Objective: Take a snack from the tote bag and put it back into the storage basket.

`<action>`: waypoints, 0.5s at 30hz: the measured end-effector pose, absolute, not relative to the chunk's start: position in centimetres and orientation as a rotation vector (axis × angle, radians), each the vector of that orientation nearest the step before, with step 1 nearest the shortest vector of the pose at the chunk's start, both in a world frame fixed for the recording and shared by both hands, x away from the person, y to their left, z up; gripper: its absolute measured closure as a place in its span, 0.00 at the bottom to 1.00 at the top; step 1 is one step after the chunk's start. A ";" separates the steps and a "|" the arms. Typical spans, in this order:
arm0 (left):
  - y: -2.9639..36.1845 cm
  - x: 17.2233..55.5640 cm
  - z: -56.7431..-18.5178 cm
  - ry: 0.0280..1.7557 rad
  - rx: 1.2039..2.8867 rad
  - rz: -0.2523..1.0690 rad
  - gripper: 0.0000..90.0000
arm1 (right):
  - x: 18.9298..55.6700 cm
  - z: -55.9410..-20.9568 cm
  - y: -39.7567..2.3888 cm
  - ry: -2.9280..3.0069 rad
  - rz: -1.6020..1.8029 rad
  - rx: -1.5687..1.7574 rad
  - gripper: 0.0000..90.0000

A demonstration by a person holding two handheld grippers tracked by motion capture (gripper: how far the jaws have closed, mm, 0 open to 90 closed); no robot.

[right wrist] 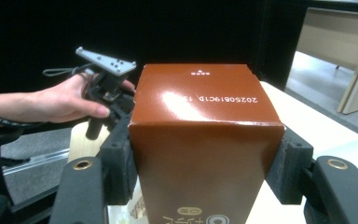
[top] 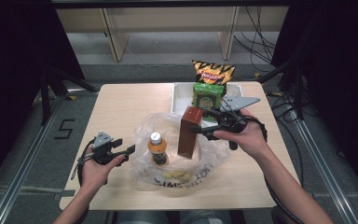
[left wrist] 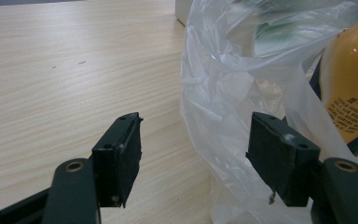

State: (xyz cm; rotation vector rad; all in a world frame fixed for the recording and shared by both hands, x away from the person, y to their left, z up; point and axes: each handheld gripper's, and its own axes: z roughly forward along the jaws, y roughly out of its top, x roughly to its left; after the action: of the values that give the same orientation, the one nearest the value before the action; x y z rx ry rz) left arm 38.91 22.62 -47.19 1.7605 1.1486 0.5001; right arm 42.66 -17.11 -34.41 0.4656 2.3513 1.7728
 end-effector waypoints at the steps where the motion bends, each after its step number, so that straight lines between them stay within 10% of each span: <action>1: 22.6 38.9 -47.2 1.149 1.761 0.500 0.38 | 42.7 -34.3 -17.2 2.349 1.764 0.463 0.43; 15: 22.6 38.9 -47.2 1.148 1.761 0.500 0.38 | 42.6 -32.4 -17.8 2.282 1.781 0.547 0.43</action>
State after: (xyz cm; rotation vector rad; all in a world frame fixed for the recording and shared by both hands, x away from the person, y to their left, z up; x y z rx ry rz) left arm 38.92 22.62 -47.19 1.7613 1.1479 0.5002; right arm 42.57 -17.82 -32.41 0.5472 2.2821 1.7807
